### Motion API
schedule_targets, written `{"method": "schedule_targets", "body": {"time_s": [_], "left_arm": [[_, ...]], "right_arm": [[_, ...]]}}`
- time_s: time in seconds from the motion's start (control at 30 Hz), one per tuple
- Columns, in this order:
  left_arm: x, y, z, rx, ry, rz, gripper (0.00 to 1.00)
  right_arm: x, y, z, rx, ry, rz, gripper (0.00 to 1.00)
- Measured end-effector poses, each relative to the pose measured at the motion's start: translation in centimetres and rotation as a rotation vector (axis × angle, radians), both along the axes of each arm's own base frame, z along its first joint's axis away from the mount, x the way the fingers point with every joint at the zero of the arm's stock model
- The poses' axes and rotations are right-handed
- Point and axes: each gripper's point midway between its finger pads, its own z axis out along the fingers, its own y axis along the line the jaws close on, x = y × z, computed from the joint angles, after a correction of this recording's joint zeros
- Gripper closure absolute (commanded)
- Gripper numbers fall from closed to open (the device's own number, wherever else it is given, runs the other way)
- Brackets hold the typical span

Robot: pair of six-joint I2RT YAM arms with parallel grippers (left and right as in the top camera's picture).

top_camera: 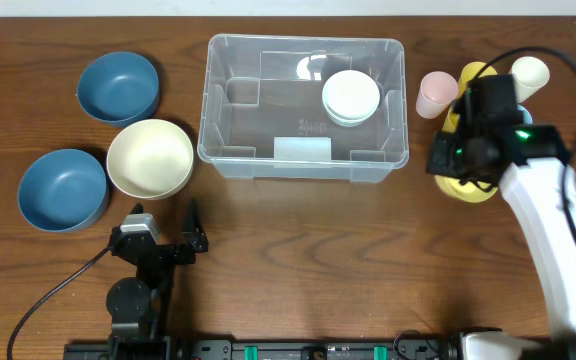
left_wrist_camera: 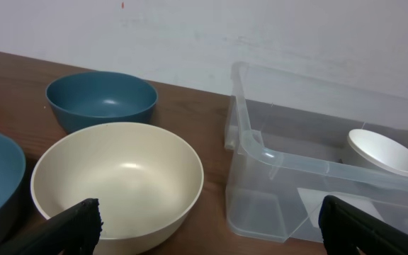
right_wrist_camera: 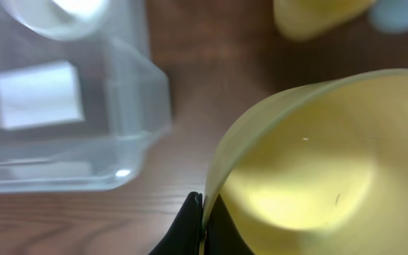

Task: Pack container
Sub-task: 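Grasp the rim of the yellow bowl with the right gripper, then carry the yellow bowl and stack it onto the white bowl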

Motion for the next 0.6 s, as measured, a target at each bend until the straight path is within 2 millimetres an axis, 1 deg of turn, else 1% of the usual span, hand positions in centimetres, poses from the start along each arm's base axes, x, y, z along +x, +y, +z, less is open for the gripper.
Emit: {"method": "schedule_targets", "body": {"time_s": [0.07,0.1,0.17,0.23,0.3,0.37,0.43,0.5,0.57,0.6], "left_arm": [[0.0,0.0,0.0,0.000,0.000,0.000,0.02],[0.0,0.0,0.0,0.000,0.000,0.000,0.02],[0.0,0.0,0.0,0.000,0.000,0.000,0.02],[0.0,0.0,0.0,0.000,0.000,0.000,0.02],[0.0,0.0,0.0,0.000,0.001,0.000,0.02],[0.0,0.0,0.0,0.000,0.000,0.000,0.02],[0.0,0.0,0.0,0.000,0.000,0.000,0.02],[0.0,0.0,0.0,0.000,0.000,0.000,0.02],[0.0,0.0,0.0,0.000,0.000,0.000,0.02],[0.0,0.0,0.0,0.000,0.000,0.000,0.02]], "right_arm": [[0.1,0.2,3.1,0.003,-0.087,0.007,0.99],[0.1,0.4,4.3,0.002,-0.122,0.014,0.99],[0.2,1.8,7.1,0.003,-0.203,0.064,0.99],[0.3,4.3,10.3,0.003,-0.293,0.154,0.99],[0.5,6.8,12.6,0.001,-0.369,0.232,0.99],[0.5,9.2,14.4,-0.020,-0.426,0.304,0.99],[0.9,11.5,15.4,-0.051,-0.464,0.368,0.99],[1.7,13.2,15.5,-0.083,-0.480,0.405,0.99],[3.2,14.9,14.7,-0.118,-0.481,0.433,0.99],[4.2,15.7,13.8,-0.136,-0.470,0.445,0.99]]}}
